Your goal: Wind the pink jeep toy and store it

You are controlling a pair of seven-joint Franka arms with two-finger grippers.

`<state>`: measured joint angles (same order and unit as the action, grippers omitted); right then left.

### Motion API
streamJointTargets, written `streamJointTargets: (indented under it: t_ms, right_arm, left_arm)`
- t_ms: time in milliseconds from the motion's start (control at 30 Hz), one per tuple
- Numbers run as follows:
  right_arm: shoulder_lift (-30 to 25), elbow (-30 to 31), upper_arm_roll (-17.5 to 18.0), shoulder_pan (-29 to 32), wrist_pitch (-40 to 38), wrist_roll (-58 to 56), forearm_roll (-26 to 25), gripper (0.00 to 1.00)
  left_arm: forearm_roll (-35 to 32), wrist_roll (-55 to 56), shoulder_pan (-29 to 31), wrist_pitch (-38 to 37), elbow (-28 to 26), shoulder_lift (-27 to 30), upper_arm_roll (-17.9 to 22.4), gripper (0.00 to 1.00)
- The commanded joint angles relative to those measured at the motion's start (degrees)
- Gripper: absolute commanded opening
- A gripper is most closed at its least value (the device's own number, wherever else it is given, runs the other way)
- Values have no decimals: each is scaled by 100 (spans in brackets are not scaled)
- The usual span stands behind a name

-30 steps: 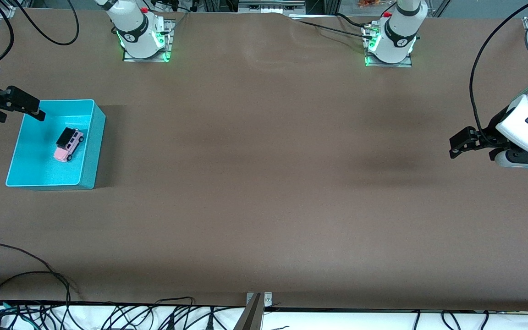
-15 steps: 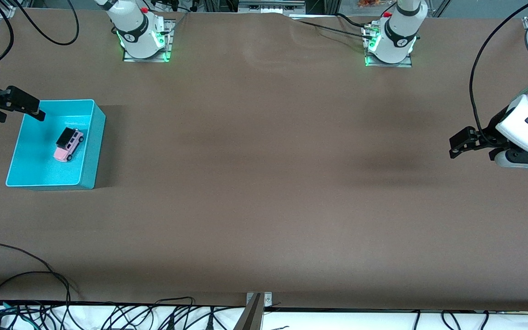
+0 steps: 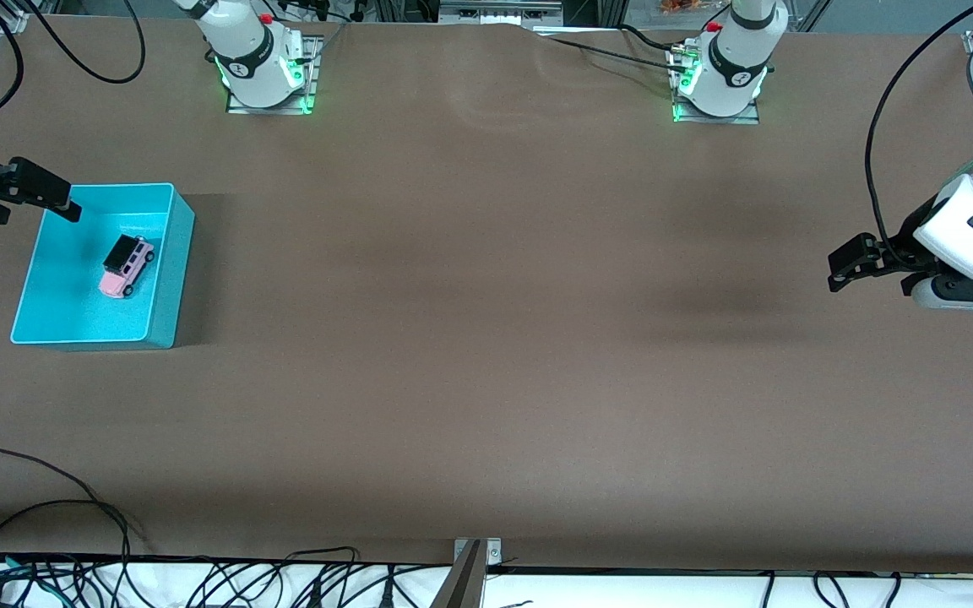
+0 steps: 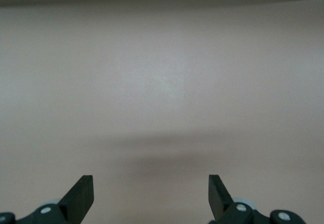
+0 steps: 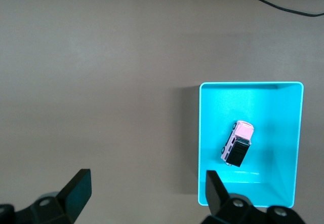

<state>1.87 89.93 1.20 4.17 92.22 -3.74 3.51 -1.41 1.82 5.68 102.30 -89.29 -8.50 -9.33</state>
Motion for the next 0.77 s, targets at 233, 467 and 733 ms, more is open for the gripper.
streamJointTargets:
  t_ms: [233, 467, 733]
  right_arm:
    - [-28, -125, -6, 5, -170, 31, -78, 100]
    - [-28, -125, -15, 5, -161, 31, -87, 100]
    - [-28, -134, 3, -4, -161, 49, -131, 100]
  left_arm:
    - [10, -50, -32, -44, 87, 24, 45, 100]
    - [18, -50, -14, -35, 87, 24, 45, 100]
    - [10, -59, -23, -35, 96, 24, 45, 100]
